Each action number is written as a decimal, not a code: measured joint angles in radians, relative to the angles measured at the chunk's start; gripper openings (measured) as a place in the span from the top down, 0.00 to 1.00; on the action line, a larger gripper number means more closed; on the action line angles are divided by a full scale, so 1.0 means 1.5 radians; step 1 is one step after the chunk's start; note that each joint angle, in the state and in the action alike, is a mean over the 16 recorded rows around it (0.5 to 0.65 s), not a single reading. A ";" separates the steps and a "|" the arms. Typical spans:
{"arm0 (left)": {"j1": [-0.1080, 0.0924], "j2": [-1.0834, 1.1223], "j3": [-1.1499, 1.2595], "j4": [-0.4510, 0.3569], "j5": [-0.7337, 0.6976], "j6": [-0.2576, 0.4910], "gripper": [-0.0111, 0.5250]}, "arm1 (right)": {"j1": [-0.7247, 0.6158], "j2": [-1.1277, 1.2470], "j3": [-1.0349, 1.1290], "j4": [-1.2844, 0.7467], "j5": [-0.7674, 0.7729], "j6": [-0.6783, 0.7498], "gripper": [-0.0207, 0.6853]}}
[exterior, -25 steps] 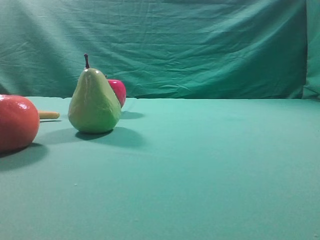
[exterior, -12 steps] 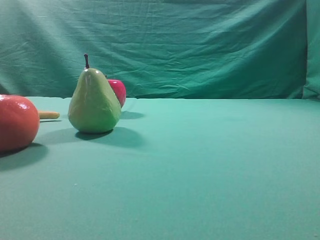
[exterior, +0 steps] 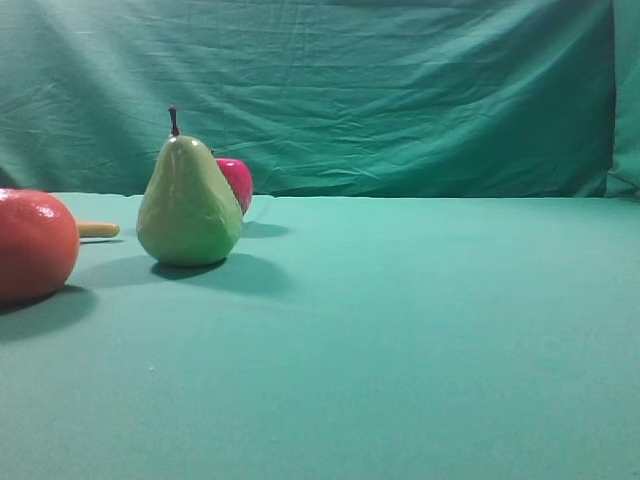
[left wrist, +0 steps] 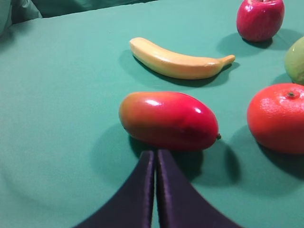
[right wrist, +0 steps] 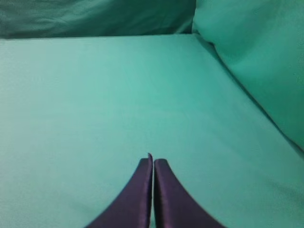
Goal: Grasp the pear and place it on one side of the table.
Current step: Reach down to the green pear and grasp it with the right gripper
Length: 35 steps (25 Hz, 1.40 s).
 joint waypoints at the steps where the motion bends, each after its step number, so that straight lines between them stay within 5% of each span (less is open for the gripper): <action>1: 0.000 0.000 0.000 0.000 0.000 0.000 0.98 | 0.000 0.001 -0.001 0.000 -0.021 0.011 0.97; 11: 0.000 0.000 0.000 0.000 0.000 0.000 0.98 | 0.039 0.154 -0.072 -0.071 -0.201 0.163 0.97; 20: 0.000 0.000 0.000 0.000 0.000 0.000 0.98 | 0.145 0.481 -0.201 -0.175 -0.208 0.249 0.97; 29: 0.000 0.000 0.000 0.000 0.000 0.000 0.98 | 0.278 0.779 -0.369 -0.280 -0.096 0.267 0.97; 35: 0.000 0.000 0.000 0.000 0.000 0.000 0.98 | 0.356 0.917 -0.504 -0.212 0.049 0.164 0.97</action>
